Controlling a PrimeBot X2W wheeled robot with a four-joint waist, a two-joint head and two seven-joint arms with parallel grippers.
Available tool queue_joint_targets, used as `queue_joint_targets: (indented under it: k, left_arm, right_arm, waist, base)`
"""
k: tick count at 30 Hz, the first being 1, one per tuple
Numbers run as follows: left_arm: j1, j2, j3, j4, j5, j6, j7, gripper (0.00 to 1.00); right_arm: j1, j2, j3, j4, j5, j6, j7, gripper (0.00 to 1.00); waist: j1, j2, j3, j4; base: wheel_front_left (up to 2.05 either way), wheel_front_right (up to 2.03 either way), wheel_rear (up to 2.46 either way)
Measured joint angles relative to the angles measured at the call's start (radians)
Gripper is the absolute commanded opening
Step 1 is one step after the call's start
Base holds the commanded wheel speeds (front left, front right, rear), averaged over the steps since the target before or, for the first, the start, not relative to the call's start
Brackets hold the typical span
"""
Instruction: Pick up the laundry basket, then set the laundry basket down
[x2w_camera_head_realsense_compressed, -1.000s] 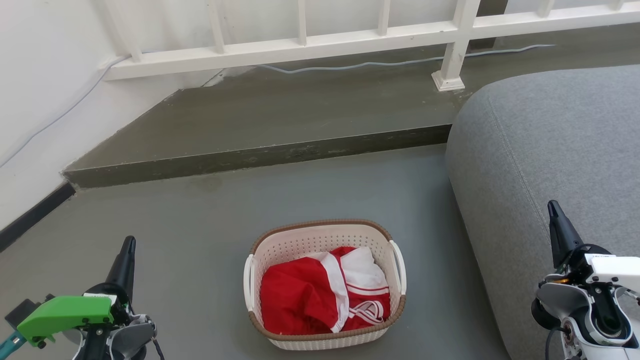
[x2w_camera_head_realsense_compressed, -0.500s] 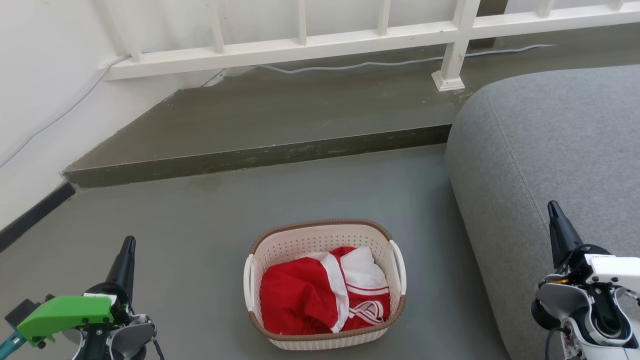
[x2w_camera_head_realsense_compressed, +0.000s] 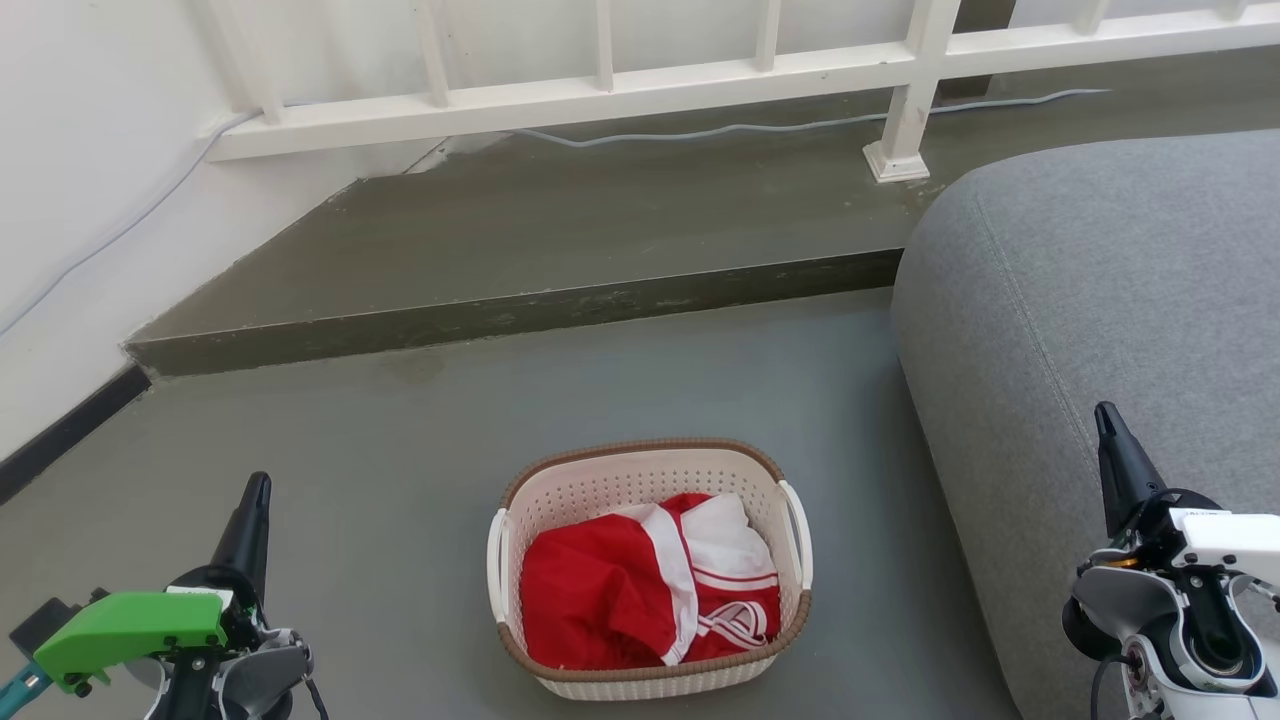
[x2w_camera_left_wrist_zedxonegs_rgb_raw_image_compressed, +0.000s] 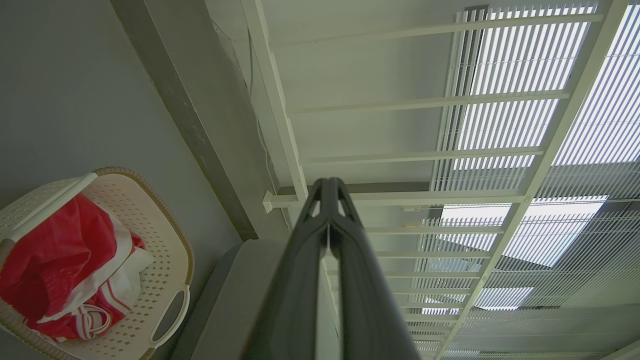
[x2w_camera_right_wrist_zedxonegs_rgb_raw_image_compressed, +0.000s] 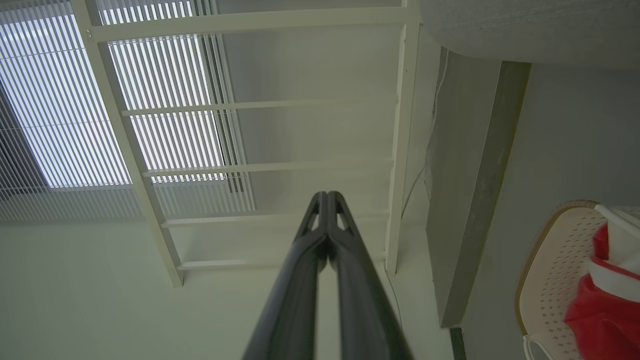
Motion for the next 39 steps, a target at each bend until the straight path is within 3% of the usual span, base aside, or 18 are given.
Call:
queue_joint_targets:
  k: [39]
  left_arm:
    - [0.000,0.000,0.001,0.000,0.000,0.000,0.000,0.00]
  right_arm:
    - [0.000,0.002,-0.003,0.000,0.000,0.000,0.000,0.00]
  waist:
    - [0.0000,0.0000,0.000,0.000]
  base:
    - [0.00,0.00,0.00]
